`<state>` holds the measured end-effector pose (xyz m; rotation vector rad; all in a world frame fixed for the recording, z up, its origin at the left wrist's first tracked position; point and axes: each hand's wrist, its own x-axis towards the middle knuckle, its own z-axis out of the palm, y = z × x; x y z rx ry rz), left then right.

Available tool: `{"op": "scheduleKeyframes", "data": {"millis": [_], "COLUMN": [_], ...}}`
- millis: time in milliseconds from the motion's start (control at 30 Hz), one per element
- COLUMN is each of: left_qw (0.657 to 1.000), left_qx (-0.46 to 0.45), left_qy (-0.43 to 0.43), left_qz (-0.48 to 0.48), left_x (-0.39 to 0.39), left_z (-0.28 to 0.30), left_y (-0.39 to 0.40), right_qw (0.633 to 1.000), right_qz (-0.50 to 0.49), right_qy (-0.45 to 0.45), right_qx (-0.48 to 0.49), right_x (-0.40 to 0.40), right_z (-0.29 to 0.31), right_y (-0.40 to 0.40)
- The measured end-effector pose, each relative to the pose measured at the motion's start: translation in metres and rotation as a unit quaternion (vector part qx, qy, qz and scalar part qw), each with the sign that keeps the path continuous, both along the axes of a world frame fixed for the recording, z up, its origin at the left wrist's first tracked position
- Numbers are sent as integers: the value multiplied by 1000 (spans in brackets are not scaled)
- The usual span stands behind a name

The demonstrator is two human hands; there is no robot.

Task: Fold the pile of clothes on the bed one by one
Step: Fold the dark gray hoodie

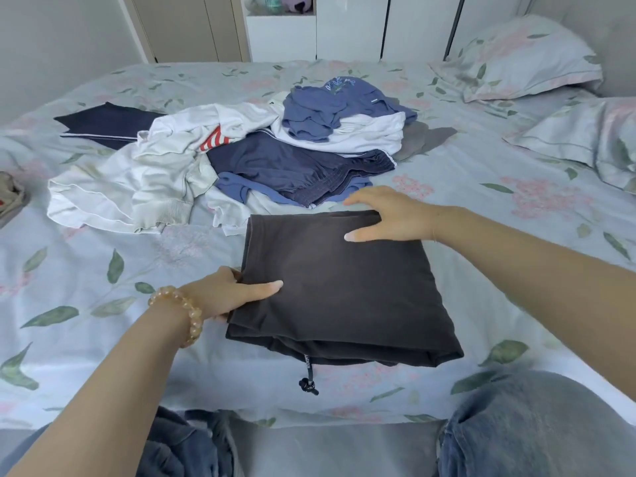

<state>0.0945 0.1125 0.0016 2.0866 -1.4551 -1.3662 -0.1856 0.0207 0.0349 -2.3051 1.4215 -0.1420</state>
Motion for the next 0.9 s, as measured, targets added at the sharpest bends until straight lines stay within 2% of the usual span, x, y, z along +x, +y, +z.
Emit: {"op": "scheduleKeyframes", "data": {"millis": [100, 200, 233, 300, 333, 400, 500, 600, 700, 767, 833, 900], "left_qw": [999, 995, 993, 990, 988, 980, 966, 963, 958, 973, 990, 990], "left_qx": [-14, -29, -42, -89, -121, -187, -251, -230, -162, -95, -47, -24], "left_qy": [37, 99, 111, 110, 98, 58, -30, -136, -224, -180, -43, 66], "left_qz": [0, -2, -2, 2, 5, 31, 60, 29, 80, 113, 128, 126], "left_x": [7, 14, 17, 29, 36, 50, 61, 57, 62, 69, 70, 65], "left_z": [-1, 1, 4, 14, 17, 18, 3, -6, -3, -4, -7, -10], "left_y": [0, -3, -5, -13, -18, -31, -50, -53, -33, -10, 11, 24], "right_qw": [987, 976, 974, 952, 935, 918, 922, 913, 911, 901, 879, 865], "right_qz": [0, -11, -19, -33, -30, -13, -63, -144, -142, -140, -141, -147], "right_qy": [36, 82, 76, 23, -7, -40, -116, -202, -234, -239, -247, -239], "right_qx": [155, 200, 214, 304, 354, 395, 364, 325, 308, 334, 383, 416], "right_x": [18, 38, 42, 46, 49, 56, 68, 69, 65, 64, 65, 74], "right_z": [15, 10, 9, 6, 5, 2, -15, -29, -28, -22, -19, -16], "right_y": [-21, -32, -32, -31, -27, -11, 11, 26, 34, 39, 43, 50]}}
